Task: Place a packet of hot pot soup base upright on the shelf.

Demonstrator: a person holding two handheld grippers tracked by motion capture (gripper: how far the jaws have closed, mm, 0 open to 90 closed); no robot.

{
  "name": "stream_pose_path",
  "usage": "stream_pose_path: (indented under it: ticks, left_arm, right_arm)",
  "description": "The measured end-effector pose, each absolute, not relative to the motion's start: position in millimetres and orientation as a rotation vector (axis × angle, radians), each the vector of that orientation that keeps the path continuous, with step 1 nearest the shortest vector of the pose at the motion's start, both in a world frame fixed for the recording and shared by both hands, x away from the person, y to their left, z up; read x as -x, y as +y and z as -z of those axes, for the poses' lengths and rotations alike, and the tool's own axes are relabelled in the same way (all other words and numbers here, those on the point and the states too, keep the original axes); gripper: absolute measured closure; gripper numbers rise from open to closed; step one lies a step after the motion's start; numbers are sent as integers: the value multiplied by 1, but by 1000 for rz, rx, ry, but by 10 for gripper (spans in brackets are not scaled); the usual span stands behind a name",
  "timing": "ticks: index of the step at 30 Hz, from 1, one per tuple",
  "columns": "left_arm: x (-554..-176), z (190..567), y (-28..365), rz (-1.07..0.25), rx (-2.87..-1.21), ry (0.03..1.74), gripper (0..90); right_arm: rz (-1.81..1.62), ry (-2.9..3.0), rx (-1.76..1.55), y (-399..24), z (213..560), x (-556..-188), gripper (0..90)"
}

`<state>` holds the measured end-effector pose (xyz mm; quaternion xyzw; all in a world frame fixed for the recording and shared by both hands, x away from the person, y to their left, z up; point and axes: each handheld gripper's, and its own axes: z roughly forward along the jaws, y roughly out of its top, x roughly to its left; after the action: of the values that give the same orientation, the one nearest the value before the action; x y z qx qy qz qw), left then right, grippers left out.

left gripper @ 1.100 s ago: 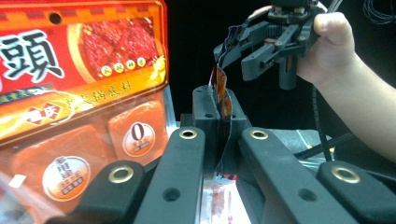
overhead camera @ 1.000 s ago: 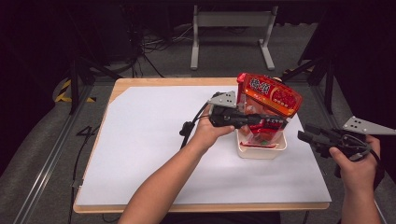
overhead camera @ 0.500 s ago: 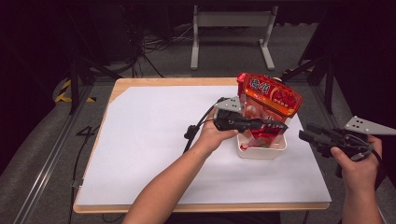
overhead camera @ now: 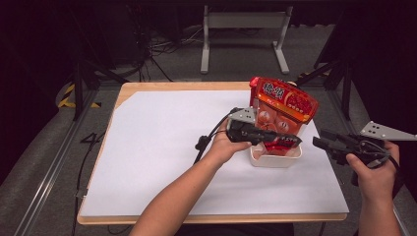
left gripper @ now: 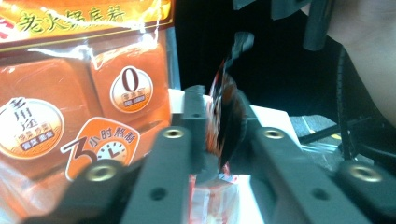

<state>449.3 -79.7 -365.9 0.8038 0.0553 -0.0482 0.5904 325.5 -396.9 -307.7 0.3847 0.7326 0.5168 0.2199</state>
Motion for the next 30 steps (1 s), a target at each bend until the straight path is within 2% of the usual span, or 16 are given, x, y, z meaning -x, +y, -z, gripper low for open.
stream_pose_path:
  ticks: [3,8,17,30]
  left_arm:
    - [-449,365,-78,109,-1859,152,636]
    - [-444,360,-72,88,-1868,168,460]
    - [-430,343,-31,-13,-1871,223,370]
    - [-407,332,45,-152,-1904,356,329]
  right_arm:
    - [-1428,2031,-1059,-396,308,-327,514]
    - [-1430,2038,-1055,-394,308,-329,503]
    - [-1434,2051,-1048,-388,310,-338,468]
    - [-1406,2035,-1028,-381,320,-347,340]
